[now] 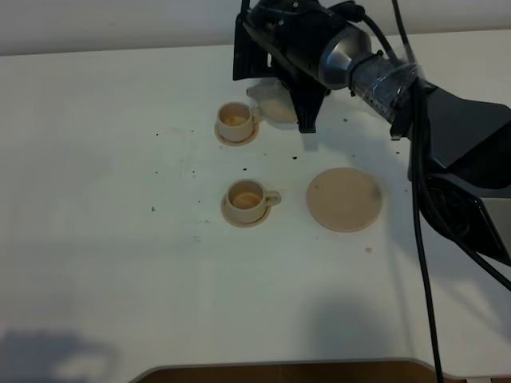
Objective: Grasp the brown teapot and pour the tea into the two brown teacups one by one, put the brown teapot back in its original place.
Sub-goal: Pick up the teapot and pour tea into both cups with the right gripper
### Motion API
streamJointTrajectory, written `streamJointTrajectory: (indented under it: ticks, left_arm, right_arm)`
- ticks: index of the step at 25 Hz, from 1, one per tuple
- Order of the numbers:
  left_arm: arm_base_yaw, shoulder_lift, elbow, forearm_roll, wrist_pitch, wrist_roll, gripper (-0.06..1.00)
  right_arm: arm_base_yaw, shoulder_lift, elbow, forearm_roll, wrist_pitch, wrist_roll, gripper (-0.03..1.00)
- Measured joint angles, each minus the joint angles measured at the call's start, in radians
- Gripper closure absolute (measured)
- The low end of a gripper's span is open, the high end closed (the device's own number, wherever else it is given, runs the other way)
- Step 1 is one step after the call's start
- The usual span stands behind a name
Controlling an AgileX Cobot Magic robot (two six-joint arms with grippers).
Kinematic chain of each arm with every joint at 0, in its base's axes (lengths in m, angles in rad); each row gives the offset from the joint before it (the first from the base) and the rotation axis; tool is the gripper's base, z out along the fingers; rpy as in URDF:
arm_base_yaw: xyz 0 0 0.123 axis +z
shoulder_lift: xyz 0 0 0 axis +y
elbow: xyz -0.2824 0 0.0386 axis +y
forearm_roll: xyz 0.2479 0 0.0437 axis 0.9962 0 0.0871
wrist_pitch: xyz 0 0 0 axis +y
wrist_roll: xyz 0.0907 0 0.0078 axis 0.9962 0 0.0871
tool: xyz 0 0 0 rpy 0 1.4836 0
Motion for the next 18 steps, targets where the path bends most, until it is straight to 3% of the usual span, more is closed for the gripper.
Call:
streamJointTrajectory:
  ticks: [18]
  left_arm:
    - [0.0, 0.0, 0.0, 0.0, 0.0, -0.001, 0.58]
  right_arm:
    - [0.059, 0.028, 0.0, -0.168, -0.012, 0.026, 0.85]
